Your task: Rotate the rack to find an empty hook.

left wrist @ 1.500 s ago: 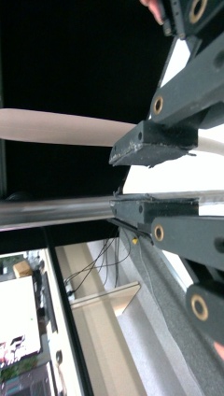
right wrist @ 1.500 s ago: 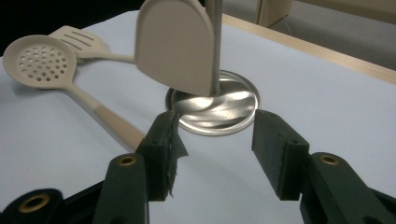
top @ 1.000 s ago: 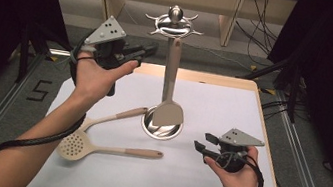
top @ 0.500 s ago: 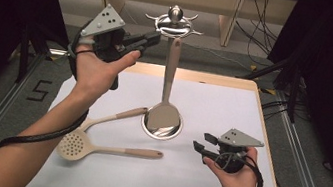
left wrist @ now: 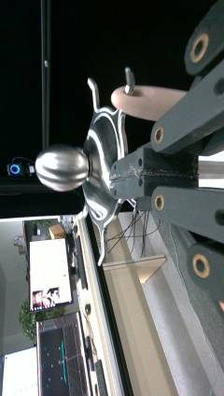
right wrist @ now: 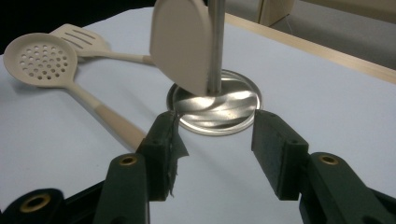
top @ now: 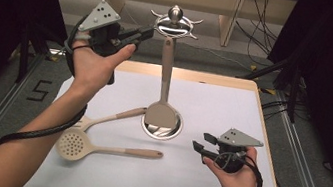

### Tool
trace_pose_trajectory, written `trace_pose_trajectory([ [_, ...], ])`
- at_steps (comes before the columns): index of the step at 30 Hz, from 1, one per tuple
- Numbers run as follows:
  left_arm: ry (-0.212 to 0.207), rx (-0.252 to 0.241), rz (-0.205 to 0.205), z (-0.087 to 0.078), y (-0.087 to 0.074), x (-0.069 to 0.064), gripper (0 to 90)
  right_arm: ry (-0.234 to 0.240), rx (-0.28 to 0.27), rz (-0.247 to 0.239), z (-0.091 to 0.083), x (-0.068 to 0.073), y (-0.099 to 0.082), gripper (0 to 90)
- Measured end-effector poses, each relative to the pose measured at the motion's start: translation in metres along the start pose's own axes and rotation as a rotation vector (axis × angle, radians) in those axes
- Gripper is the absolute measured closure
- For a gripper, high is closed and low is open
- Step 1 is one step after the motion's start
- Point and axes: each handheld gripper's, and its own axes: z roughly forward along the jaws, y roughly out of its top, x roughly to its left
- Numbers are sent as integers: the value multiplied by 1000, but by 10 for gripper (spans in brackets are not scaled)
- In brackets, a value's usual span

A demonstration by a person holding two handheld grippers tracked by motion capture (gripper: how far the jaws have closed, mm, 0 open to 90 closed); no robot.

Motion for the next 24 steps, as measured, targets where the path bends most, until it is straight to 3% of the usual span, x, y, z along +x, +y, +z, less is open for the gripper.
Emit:
trace_pose_trajectory([
  [7,35,4,23,7,2,6,895,1,-2,-1,0,1,0,522],
  [24,49,41,51,20,6,17,895,-7,-8,-25,1,0,1,520],
])
